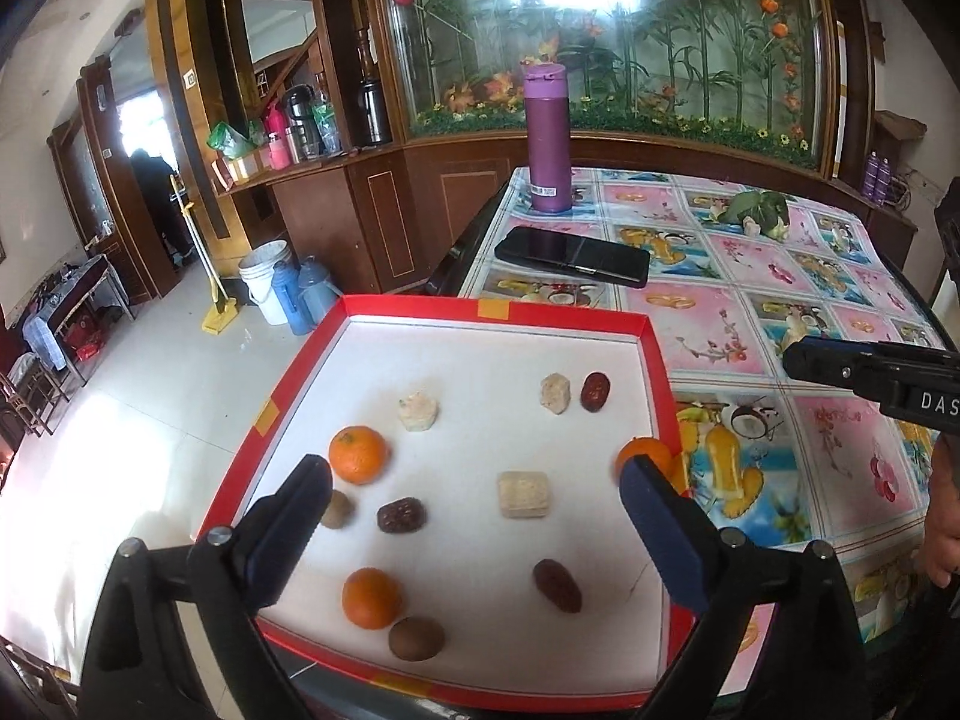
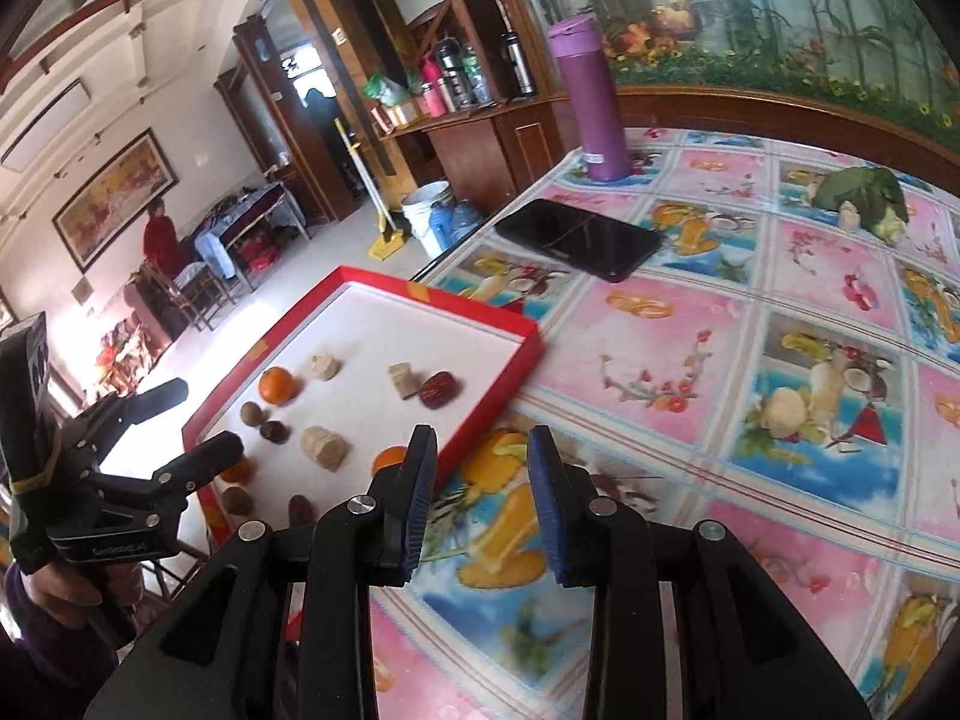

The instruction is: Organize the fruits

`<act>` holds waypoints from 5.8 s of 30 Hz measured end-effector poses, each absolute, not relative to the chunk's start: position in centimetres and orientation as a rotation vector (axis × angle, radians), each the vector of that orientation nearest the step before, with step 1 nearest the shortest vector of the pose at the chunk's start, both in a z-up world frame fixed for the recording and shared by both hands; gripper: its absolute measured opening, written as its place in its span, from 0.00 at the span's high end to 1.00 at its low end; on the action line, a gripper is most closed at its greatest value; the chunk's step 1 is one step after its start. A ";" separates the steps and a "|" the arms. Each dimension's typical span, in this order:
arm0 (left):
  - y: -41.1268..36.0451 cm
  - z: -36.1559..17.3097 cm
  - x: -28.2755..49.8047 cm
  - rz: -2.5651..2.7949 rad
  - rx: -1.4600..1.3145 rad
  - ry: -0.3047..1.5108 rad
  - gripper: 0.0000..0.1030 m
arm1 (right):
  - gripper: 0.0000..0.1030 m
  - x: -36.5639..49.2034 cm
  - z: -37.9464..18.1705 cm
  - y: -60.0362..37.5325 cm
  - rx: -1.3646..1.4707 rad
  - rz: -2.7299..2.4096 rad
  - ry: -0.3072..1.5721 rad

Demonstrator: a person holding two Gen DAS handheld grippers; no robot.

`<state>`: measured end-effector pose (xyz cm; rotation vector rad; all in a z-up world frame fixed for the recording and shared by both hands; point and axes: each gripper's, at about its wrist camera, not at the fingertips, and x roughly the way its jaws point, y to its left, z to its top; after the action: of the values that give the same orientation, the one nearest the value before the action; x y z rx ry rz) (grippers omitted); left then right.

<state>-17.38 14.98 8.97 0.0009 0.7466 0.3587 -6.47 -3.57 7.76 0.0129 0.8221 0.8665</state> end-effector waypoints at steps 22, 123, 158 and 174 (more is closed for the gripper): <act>14.9 11.4 -21.3 0.667 -0.002 0.588 0.00 | 0.26 -12.6 9.9 -4.0 0.073 0.836 0.504; 18.0 11.4 -29.2 0.775 -0.054 0.537 0.00 | 0.17 -20.4 9.5 1.9 0.008 0.793 0.496; 18.3 10.7 -29.3 0.784 -0.046 0.545 0.00 | 0.17 -20.4 9.4 2.1 0.006 0.795 0.503; 18.4 10.0 -29.3 0.776 -0.050 0.557 0.00 | 0.17 -20.5 9.1 2.4 0.005 0.797 0.515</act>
<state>-29.28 18.41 9.97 -0.0496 0.5571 0.7757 -20.47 2.40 9.11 0.0051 0.5154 0.7970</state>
